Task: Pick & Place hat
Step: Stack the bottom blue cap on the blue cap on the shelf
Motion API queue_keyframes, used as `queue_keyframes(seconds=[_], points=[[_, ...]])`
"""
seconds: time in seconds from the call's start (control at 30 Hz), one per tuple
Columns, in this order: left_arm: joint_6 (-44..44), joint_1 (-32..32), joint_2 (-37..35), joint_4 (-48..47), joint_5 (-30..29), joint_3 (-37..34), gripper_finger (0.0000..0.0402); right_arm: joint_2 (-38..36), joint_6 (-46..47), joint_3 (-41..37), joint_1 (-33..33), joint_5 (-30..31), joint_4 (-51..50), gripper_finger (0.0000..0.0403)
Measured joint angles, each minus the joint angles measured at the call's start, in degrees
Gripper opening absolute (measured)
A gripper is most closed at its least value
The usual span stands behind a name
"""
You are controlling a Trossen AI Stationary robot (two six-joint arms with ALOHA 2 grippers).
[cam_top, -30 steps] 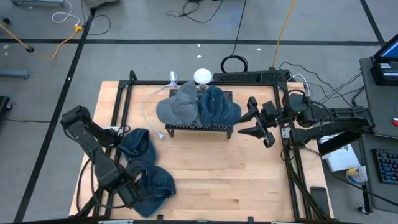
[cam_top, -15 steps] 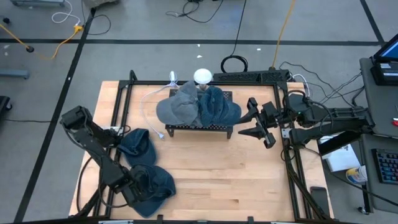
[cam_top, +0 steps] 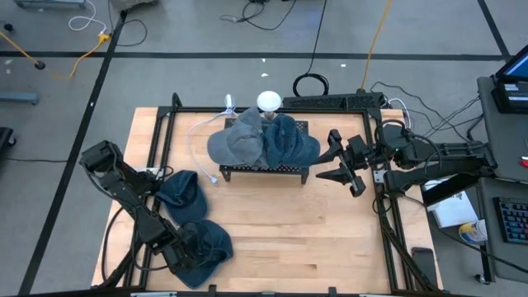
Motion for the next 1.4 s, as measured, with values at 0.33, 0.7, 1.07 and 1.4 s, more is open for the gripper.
queue_keyframes(seconds=[0.33,0.7,1.07,1.4], points=[[-0.88,0.00,-0.42,1.68,-0.27,0.13,0.0022,-0.02,5.47,0.00,0.00,0.02,1.77,0.0169],[2.59,0.36,-11.15,0.70,-19.10,0.48,0.0008,-0.19,24.91,0.00,0.79,-0.24,3.02,0.0169],[24.23,0.97,-24.53,7.17,-39.04,2.29,0.0007,-0.17,40.57,0.00,0.76,-0.29,3.02,0.0169],[57.22,5.27,-31.32,26.24,-45.96,2.34,0.0007,-0.15,48.19,0.00,0.76,-0.24,3.06,0.0169]])
